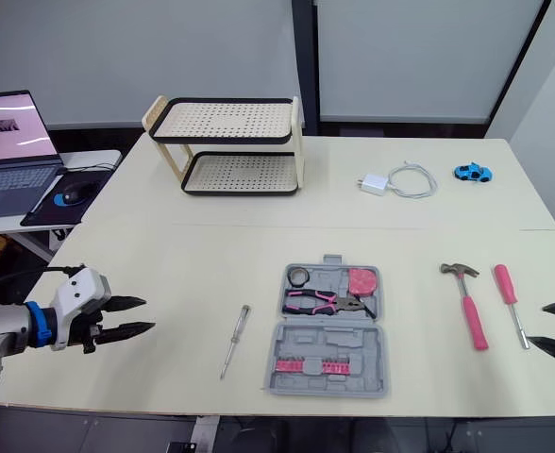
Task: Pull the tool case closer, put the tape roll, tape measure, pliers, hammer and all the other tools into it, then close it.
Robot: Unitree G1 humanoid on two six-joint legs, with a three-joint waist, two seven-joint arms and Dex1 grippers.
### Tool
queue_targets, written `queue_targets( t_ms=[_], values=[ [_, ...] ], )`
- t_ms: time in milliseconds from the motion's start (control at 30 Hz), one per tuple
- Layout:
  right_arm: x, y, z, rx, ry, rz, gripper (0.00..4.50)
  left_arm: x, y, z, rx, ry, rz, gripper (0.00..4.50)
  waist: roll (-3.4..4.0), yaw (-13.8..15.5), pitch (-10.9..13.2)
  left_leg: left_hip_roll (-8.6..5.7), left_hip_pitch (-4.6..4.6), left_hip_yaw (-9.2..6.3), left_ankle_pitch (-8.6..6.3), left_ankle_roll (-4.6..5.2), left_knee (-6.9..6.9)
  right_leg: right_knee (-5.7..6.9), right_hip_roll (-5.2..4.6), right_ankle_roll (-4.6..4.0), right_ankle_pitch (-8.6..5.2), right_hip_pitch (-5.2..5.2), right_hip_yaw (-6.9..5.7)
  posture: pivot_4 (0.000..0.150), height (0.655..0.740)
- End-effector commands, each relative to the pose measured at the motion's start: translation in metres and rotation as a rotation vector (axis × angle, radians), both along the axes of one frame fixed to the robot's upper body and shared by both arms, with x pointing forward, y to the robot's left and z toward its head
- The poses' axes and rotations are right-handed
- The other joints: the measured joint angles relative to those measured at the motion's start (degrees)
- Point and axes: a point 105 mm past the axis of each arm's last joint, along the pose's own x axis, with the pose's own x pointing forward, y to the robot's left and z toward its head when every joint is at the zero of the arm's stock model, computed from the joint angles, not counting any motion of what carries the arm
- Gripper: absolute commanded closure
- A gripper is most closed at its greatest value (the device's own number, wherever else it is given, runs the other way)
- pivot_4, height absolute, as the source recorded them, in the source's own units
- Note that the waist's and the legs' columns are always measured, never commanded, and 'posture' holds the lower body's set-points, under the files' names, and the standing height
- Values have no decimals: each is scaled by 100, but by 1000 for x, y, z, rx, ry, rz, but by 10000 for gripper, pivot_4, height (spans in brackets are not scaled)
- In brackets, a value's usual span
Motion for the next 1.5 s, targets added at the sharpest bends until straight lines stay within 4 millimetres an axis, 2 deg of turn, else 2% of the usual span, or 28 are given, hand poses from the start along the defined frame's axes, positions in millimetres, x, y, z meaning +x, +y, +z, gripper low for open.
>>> queue_targets(
  t_ms=[33, 67, 100, 400, 800, 1033, 1200, 1300, 1500],
  values=[
    [-4, -9, 7, -32, 5, 3, 3785, -1, 8, 9, -4, -39, 30, 6773, 0, 0, 1, 0, 0, 1, 0, 0, -1, -2, 0, 0, 0, 0, 1, 1500, 7318],
    [-4, -10, 5, -36, 11, 3, 115, -2, 8, 8, -6, -39, 34, 3178, 1, 0, 2, 0, 0, 3, 0, 0, -1, -2, -1, 0, 0, 0, 2, 1500, 7318],
    [-4, -11, 5, -38, 13, 4, 0, -3, 9, 7, -6, -39, 36, 147, 1, 0, 2, -1, 0, 4, 0, 1, -1, -2, -2, 0, 0, -1, 3, 1500, 7318],
    [-1, -12, 3, -46, 18, 19, 0, -2, 5, 2, -12, -52, 32, 147, 3, 2, 4, 1, 0, 5, -1, 0, -3, -2, -2, 0, 0, -1, 3, 1500, 7318],
    [-9, -23, -1, -98, 25, 35, 0, -8, 21, -2, 36, -54, 28, 147, 3, 1, 4, 1, 0, 8, -1, 0, -7, -4, -3, 0, 0, -2, 4, 1500, 7318],
    [-9, -29, -7, -111, -13, 31, 0, -7, 20, 0, 3, -74, 49, 147, 2, -1, 4, 0, 0, 9, -1, 0, -9, -4, -3, 0, -1, -2, 4, 1500, 7318],
    [-3, -28, -9, -115, -83, 32, 0, -11, 16, 3, 32, -87, -1, 147, 3, -8, 4, 2, 2, 9, -1, 0, -12, -4, -3, 0, -1, -2, 5, 1500, 7318],
    [0, -22, -10, -43, -103, 1, 0, -9, 13, 7, 78, -117, -64, 147, 2, -7, 4, 2, 2, 9, 0, 0, -12, -4, -3, 0, 0, -2, 4, 1500, 7318],
    [-4, -9, -14, -54, -127, 85, 0, -8, 1, 11, 107, -135, -155, 147, 5, -6, 5, 1, 3, 11, 0, 0, -14, -4, -3, 0, -1, -2, 7, 1500, 7318]
  ],
)
